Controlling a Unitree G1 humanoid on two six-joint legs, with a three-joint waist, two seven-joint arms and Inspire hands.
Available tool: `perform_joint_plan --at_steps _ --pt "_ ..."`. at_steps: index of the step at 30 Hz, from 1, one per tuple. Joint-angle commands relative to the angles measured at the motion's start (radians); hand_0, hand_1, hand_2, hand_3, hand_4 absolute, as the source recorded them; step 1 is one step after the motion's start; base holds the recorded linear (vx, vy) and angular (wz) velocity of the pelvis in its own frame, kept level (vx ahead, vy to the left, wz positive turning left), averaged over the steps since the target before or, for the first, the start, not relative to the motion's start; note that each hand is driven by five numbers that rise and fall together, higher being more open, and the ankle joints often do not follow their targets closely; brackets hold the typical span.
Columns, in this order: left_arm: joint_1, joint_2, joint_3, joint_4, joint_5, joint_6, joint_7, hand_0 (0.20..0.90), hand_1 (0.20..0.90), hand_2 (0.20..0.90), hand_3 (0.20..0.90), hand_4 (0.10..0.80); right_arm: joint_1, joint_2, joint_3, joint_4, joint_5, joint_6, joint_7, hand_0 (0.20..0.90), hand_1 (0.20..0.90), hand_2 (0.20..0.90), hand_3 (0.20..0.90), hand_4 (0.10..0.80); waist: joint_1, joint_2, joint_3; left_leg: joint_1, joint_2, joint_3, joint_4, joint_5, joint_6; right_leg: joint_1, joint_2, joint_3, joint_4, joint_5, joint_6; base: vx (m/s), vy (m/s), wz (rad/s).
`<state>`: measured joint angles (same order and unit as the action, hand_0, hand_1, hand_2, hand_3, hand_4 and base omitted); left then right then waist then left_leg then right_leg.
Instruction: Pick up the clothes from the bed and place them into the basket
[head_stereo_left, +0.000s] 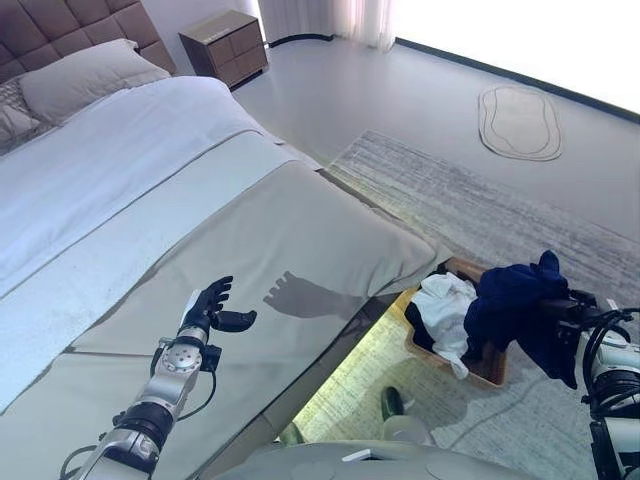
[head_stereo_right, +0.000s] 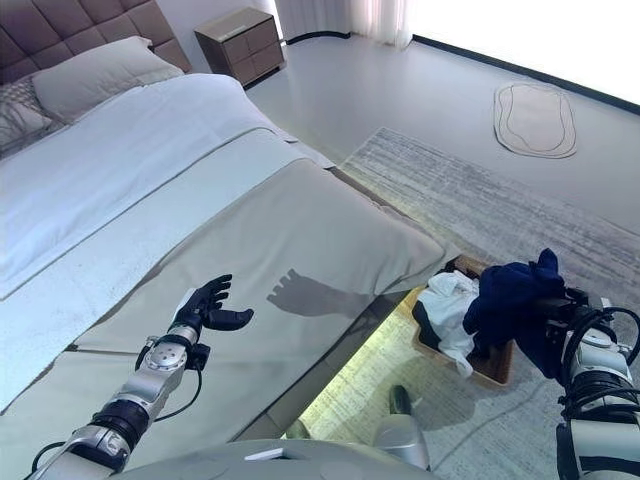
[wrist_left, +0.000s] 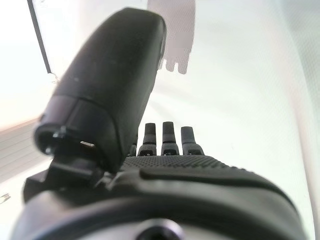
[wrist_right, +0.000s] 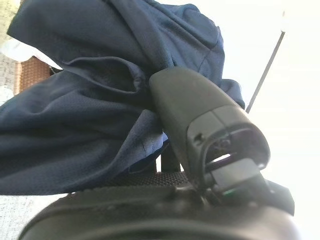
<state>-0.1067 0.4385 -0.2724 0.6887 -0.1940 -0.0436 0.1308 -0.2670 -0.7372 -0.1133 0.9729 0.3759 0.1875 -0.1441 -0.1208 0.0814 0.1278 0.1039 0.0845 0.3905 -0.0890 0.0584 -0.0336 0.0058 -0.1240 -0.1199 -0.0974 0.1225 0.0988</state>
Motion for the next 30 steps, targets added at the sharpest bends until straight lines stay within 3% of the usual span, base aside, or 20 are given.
perform_joint_plan --at_steps 1,7,20,30 --pt "-0.058 0.023 0.03 0.015 0.012 -0.064 0.014 0.9 0.9 0.9 0.9 0.8 -0.104 -0.151 -0.032 0.007 -0.043 -0.09 -0.033 0.9 0.9 0.9 0.9 0.8 0.009 -0.023 -0.004 -0.013 0.032 -0.123 0.072 -0.091 -0.067 0.018 0.046 -0.004 0.051 -0.118 -0.021 0.0 0.0 0.0" --pt "-0.048 0.014 0.033 0.012 0.008 -0.063 0.024 0.9 0.9 0.9 0.9 0.8 -0.125 -0.177 -0.034 -0.005 -0.051 -0.074 -0.042 0.9 0.9 0.9 0.9 0.8 0.008 -0.005 0.002 -0.019 0.026 -0.127 0.068 -0.086 -0.071 0.015 0.042 -0.008 0.05 -0.122 -0.023 0.0 0.0 0.0" --pt "-0.033 0.006 0.037 0.014 0.01 -0.062 0.016 0.9 0.9 0.9 0.9 0.8 -0.107 -0.183 -0.04 -0.041 -0.059 -0.083 -0.028 0.9 0.9 0.9 0.9 0.8 0.008 -0.005 -0.006 -0.018 0.026 -0.125 0.066 -0.083 -0.074 0.021 0.04 -0.017 0.052 -0.127 -0.027 0.003 0.004 0.01" --pt "-0.031 -0.015 0.039 0.013 0.005 -0.064 0.026 0.9 0.9 0.9 0.9 0.8 -0.098 -0.115 -0.001 -0.091 -0.063 -0.112 0.003 0.9 0.9 0.9 0.9 0.8 0.017 -0.021 -0.005 -0.009 0.027 -0.126 0.067 -0.082 -0.071 0.033 0.035 -0.03 0.053 -0.125 -0.028 0.005 0.021 0.03"
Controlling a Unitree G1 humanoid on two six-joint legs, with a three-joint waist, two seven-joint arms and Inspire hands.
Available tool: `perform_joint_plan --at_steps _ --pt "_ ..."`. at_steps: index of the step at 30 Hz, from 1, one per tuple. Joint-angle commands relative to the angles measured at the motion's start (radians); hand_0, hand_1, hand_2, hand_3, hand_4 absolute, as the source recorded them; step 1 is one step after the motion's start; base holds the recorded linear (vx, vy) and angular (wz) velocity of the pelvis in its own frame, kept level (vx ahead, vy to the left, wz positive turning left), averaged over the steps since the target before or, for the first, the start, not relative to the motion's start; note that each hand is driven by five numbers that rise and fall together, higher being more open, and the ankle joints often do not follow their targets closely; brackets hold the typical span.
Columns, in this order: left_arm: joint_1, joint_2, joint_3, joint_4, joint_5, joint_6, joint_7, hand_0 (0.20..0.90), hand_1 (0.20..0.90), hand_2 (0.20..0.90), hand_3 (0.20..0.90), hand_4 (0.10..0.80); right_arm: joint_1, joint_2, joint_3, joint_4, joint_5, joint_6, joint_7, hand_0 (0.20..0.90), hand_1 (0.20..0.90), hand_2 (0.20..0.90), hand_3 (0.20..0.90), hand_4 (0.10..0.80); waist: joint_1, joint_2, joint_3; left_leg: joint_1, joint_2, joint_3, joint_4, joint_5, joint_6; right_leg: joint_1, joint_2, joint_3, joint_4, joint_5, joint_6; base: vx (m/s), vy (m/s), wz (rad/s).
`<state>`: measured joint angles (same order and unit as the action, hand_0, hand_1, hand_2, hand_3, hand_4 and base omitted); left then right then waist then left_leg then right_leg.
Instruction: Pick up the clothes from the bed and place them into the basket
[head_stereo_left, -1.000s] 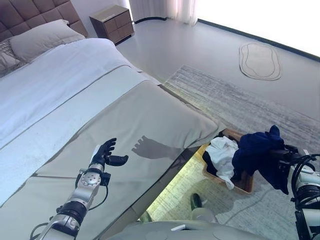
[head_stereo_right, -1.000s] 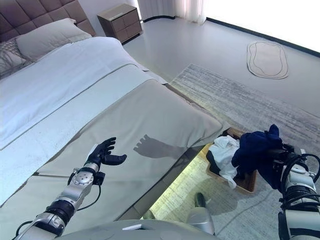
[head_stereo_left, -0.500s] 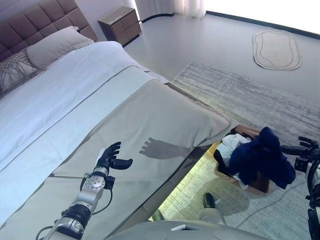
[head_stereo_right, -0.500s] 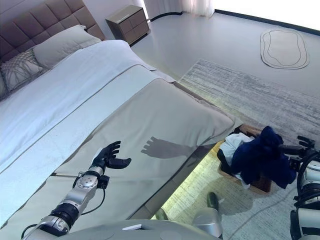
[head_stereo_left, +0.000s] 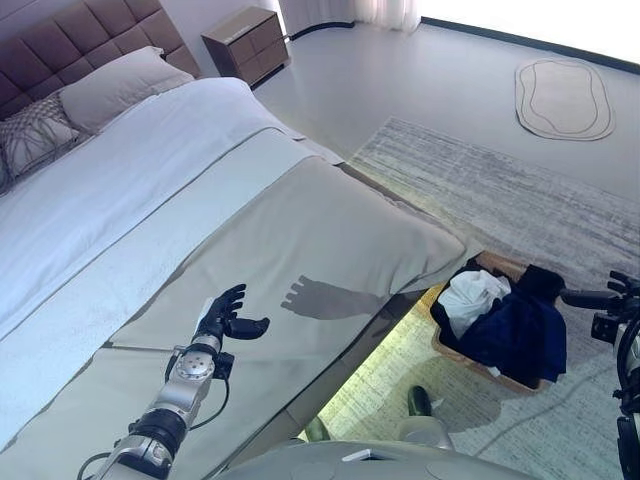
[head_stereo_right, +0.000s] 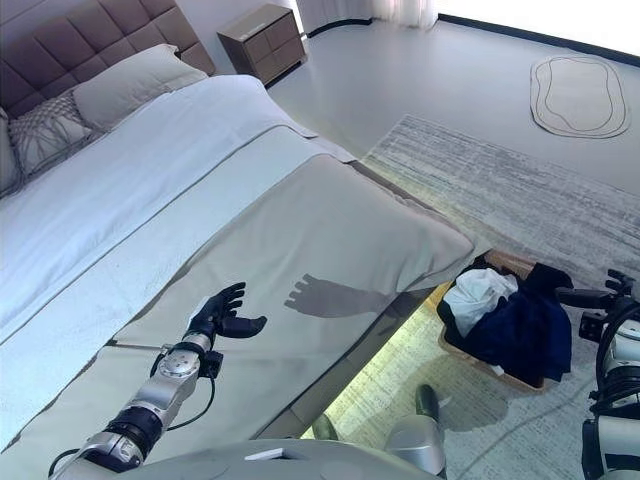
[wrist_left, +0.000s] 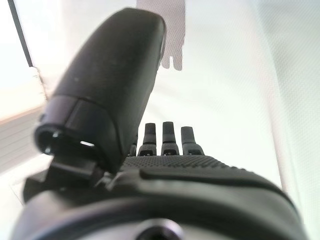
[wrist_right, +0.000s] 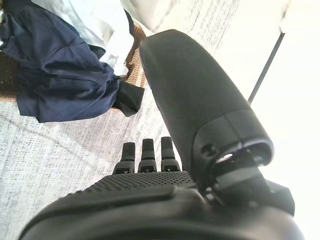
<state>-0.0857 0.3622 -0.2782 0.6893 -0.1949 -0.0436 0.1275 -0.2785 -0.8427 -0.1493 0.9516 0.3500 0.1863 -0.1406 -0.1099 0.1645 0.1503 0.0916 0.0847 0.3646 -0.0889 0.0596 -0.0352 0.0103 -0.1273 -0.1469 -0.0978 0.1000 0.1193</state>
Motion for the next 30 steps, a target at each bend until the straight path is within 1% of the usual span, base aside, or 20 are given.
perform_joint_plan --at_steps 1,3,5,6,8,10,13,17,22,27,30 --pt "-0.052 0.055 0.047 0.014 0.007 -0.062 0.028 0.9 0.9 0.9 0.9 0.8 -0.072 0.024 0.046 -0.1 -0.05 -0.127 0.006 0.9 0.9 0.9 0.9 0.8 0.008 -0.109 -0.029 0.005 0.026 -0.101 0.066 -0.084 -0.067 0.033 0.037 -0.006 0.054 -0.104 -0.048 0.0 0.0 0.0" --pt "-0.049 0.047 0.048 0.017 0.002 -0.063 0.03 0.9 0.9 0.9 0.9 0.8 -0.049 0.064 0.065 -0.137 -0.067 -0.149 0.001 0.9 0.9 0.9 0.9 0.8 0.01 -0.115 -0.03 0.007 0.024 -0.105 0.065 -0.084 -0.064 0.039 0.035 -0.01 0.055 -0.105 -0.047 0.012 0.015 0.01" --pt "-0.041 0.034 0.05 0.014 0.004 -0.061 0.034 0.9 0.9 0.9 0.9 0.8 -0.021 0.127 0.101 -0.187 -0.079 -0.174 -0.025 0.9 0.9 0.9 0.9 0.8 0.018 -0.123 -0.031 0.013 0.021 -0.114 0.062 -0.085 -0.058 0.046 0.034 -0.015 0.059 -0.107 -0.048 0.025 0.022 0.04" --pt "-0.038 0.032 0.05 0.013 0.004 -0.061 0.035 0.9 0.9 0.9 0.9 0.8 -0.015 0.138 0.107 -0.197 -0.08 -0.178 -0.026 0.9 0.9 0.9 0.9 0.8 0.019 -0.124 -0.031 0.014 0.021 -0.116 0.061 -0.085 -0.057 0.047 0.035 -0.015 0.059 -0.108 -0.049 0.028 0.019 0.12" --pt "-0.023 0.016 0.051 0.013 -0.003 -0.063 0.045 0.9 0.9 0.9 0.9 0.8 0.018 0.211 0.145 -0.251 -0.079 -0.21 -0.048 0.9 0.9 0.9 0.9 0.8 0.03 -0.131 -0.032 0.02 0.02 -0.13 0.052 -0.083 -0.051 0.055 0.035 -0.021 0.069 -0.113 -0.05 0.029 0.028 0.17" --pt "-0.011 -0.001 0.055 0.022 -0.01 -0.068 0.045 0.9 0.9 0.9 0.9 0.8 0.05 0.271 0.184 -0.282 -0.122 -0.25 -0.072 0.9 0.9 0.9 0.9 0.8 0.038 -0.133 -0.034 0.024 0.017 -0.145 0.046 -0.082 -0.046 0.062 0.035 -0.025 0.077 -0.121 -0.051 0.029 0.046 0.23" --pt "0.008 -0.03 0.051 0.03 -0.007 -0.073 0.041 0.9 0.9 0.9 0.9 0.8 0.089 0.355 0.256 -0.325 -0.193 -0.282 -0.122 0.9 0.9 0.9 0.9 0.8 0.052 -0.134 -0.038 0.028 0.013 -0.159 0.039 -0.081 -0.039 0.071 0.035 -0.033 0.087 -0.131 -0.052 0.023 0.064 0.2" --pt "0.018 -0.054 0.044 0.039 -0.003 -0.064 0.035 0.9 0.9 0.9 0.9 0.8 0.113 0.416 0.323 -0.336 -0.255 -0.3 -0.139 0.9 0.9 0.9 0.9 0.8 0.069 -0.137 -0.044 0.032 0.005 -0.178 0.031 -0.082 -0.031 0.084 0.03 -0.049 0.092 -0.139 -0.05 0.021 0.052 0.21" --pt "0.02 -0.074 0.042 0.083 0.009 -0.054 0.031 0.9 0.9 0.9 0.9 0.8 0.121 0.454 0.383 -0.307 -0.305 -0.291 -0.104 0.9 0.9 0.9 0.9 0.8 0.089 -0.141 -0.054 0.036 0.001 -0.193 0.028 -0.085 -0.027 0.1 0.024 -0.068 0.096 -0.148 -0.047 0.041 0.056 0.19" --pt "0.033 -0.08 0.051 0.086 -0.002 -0.05 0.029 0.9 0.9 0.9 0.9 0.8 0.136 0.474 0.406 -0.302 -0.314 -0.269 -0.088 0.9 0.9 0.9 0.9 0.8 0.104 -0.147 -0.059 0.038 -0.004 -0.21 0.024 -0.086 -0.022 0.113 0.025 -0.077 0.098 -0.154 -0.047 0.035 0.029 0.12" --pt "0.051 -0.079 0.058 0.066 -0.004 -0.068 0.021 0.9 0.9 0.9 0.9 0.8 0.152 0.486 0.41 -0.304 -0.314 -0.26 -0.082 0.9 0.9 0.9 0.9 0.8 0.112 -0.151 -0.059 0.041 -0.006 -0.219 0.021 -0.086 -0.019 0.119 0.026 -0.083 0.096 -0.154 -0.046 0.012 0.005 0.08"
